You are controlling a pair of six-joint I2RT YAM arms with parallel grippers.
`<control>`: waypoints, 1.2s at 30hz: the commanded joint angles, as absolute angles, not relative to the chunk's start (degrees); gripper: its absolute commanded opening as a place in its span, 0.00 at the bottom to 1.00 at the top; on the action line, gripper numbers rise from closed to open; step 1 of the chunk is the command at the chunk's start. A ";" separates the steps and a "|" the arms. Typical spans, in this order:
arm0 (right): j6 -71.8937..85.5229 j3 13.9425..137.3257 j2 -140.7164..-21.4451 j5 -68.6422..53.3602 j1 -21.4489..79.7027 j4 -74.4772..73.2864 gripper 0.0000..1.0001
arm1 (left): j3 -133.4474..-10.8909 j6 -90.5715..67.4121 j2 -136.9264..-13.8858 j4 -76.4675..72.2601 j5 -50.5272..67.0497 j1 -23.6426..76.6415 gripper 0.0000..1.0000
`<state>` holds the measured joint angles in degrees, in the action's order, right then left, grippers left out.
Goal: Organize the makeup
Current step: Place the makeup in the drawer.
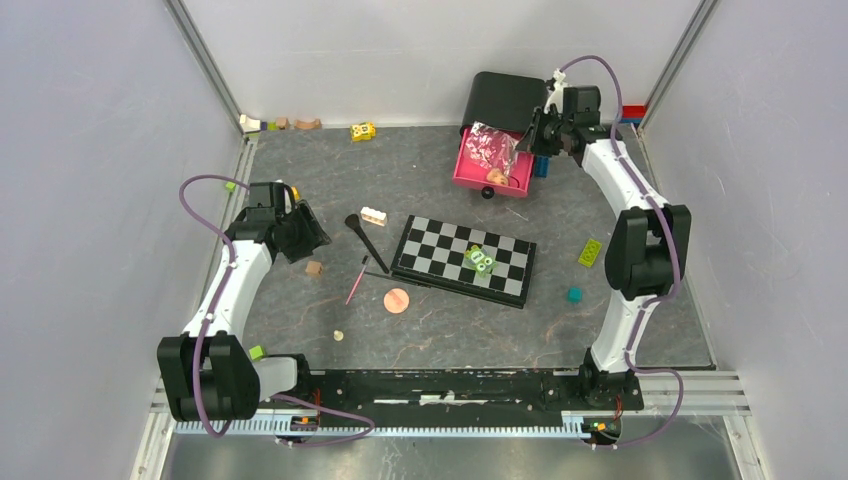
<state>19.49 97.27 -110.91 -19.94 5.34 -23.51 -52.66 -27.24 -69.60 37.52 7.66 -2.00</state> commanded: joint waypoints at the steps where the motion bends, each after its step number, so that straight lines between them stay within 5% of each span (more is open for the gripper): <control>1: 18.19 101.10 -111.61 -21.48 5.19 -25.75 0.00 | -54.67 -24.78 -69.53 35.94 8.75 -1.86 0.59; 17: 12.21 109.91 -115.43 -15.20 5.17 -38.49 0.05 | -54.67 -24.78 -70.14 35.95 9.58 -1.90 0.59; 36: 13.81 109.64 -114.86 -6.61 9.28 -32.23 0.10 | -54.67 -24.79 -70.14 35.95 9.49 -1.85 0.59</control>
